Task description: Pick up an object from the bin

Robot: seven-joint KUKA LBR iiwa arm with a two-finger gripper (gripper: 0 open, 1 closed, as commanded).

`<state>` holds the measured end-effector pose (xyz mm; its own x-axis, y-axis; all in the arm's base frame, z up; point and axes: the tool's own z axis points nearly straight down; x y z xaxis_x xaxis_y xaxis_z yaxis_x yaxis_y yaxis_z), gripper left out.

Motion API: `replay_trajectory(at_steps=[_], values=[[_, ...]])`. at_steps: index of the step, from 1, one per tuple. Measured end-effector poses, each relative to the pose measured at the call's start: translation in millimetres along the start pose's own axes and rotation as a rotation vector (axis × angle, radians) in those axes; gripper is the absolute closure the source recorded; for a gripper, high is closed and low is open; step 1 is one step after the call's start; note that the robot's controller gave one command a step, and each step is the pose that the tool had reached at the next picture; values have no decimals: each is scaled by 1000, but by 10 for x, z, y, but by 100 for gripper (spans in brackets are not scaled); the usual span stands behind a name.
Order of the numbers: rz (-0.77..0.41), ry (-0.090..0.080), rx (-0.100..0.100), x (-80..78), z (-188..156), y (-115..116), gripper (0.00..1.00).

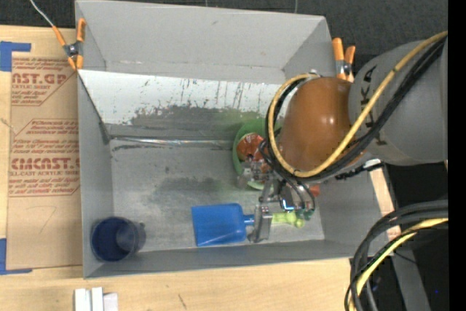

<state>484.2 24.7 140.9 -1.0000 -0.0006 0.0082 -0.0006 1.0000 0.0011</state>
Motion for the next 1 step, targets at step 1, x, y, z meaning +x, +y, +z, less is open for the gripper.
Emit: replay_trajectory(at_steps=[1], values=[[1, -8, 0, -19, -41, -1, 0]])
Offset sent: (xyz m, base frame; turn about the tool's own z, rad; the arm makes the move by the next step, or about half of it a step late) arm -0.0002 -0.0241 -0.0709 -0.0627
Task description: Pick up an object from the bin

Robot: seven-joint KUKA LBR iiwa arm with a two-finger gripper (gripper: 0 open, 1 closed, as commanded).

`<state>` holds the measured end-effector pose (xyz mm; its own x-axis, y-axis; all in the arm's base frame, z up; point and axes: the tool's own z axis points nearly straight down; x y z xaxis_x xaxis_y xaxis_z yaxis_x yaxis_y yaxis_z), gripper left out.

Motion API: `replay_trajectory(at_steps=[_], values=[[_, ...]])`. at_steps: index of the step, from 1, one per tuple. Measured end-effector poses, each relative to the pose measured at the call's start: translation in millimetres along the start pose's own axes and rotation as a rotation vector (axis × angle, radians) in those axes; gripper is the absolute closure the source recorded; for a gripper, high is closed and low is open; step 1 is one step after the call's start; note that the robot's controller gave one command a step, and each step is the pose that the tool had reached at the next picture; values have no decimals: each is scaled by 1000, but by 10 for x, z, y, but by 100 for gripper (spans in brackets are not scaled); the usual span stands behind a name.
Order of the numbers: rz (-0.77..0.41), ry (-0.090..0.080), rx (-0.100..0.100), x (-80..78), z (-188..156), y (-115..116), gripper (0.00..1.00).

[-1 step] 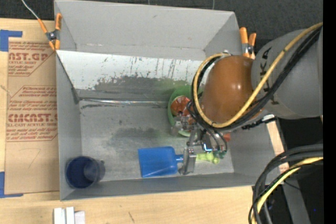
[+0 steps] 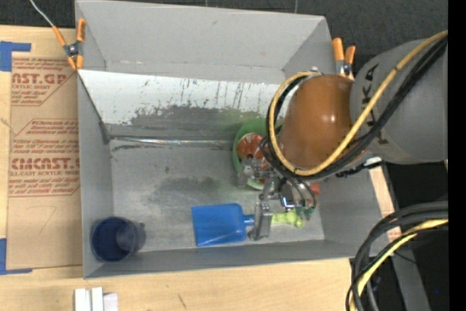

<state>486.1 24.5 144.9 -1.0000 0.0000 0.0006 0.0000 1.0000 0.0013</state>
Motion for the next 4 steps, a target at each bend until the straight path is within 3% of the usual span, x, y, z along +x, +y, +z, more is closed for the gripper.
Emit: replay_trajectory(at_steps=[1, 2, 3, 4], values=[[-61, 1, -1, 4, 773, -243, 0], [152, 2, -2, -7, 678, -319, 0], [-271, -14, 0, -4, 696, -343, 0], [-261, -2, -4, 31, 743, -406, 100]])
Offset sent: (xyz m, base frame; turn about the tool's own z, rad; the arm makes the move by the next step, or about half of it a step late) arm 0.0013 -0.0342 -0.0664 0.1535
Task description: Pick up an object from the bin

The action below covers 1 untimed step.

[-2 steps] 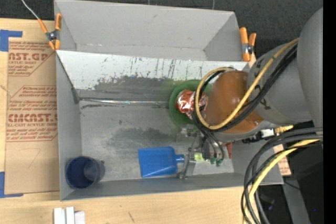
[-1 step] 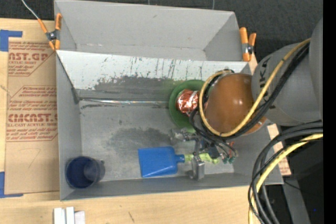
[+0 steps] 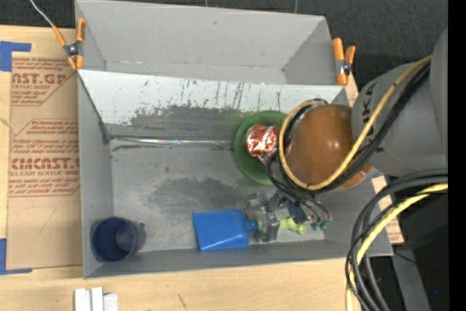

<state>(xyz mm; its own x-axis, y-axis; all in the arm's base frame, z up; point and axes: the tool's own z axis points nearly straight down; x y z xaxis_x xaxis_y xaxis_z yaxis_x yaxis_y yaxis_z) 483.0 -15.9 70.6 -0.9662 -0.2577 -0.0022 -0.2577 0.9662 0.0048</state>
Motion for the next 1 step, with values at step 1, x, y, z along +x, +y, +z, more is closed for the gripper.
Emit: replay_trajectory(at_steps=[1], values=[[0, 0, 0, 0, 0, 0, 100]])
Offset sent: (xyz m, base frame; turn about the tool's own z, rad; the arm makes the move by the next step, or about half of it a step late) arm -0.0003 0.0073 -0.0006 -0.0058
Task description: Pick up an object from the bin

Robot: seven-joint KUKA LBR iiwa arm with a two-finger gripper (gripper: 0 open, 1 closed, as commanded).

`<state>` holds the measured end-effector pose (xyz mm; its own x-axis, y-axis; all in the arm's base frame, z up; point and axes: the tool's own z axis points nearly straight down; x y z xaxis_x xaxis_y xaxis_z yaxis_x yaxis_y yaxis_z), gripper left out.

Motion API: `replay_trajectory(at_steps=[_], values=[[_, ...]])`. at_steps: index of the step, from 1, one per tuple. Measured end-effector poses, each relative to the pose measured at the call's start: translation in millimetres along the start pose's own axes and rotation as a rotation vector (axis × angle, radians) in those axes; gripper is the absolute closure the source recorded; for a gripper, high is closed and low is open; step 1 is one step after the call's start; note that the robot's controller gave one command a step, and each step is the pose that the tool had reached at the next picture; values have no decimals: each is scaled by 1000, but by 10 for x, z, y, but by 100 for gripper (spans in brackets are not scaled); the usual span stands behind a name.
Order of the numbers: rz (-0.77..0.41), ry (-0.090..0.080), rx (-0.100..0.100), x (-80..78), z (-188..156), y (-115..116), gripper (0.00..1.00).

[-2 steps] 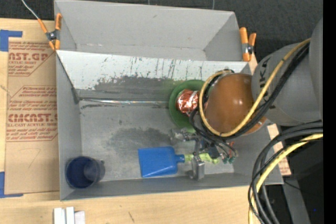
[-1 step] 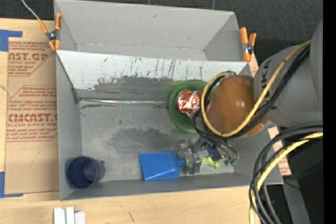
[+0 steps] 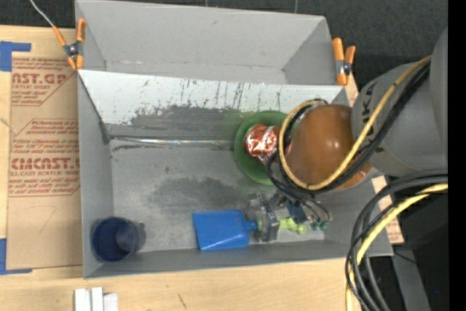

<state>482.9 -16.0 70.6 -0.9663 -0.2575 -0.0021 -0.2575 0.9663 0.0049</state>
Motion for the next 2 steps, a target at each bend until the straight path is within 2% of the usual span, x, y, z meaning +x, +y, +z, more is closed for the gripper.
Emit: replay_trajectory(at_steps=[1, 2], values=[[-6, -2, -1, -24, 6, 80, 100], [-24, -1, 0, -21, -2, 67, 100]])
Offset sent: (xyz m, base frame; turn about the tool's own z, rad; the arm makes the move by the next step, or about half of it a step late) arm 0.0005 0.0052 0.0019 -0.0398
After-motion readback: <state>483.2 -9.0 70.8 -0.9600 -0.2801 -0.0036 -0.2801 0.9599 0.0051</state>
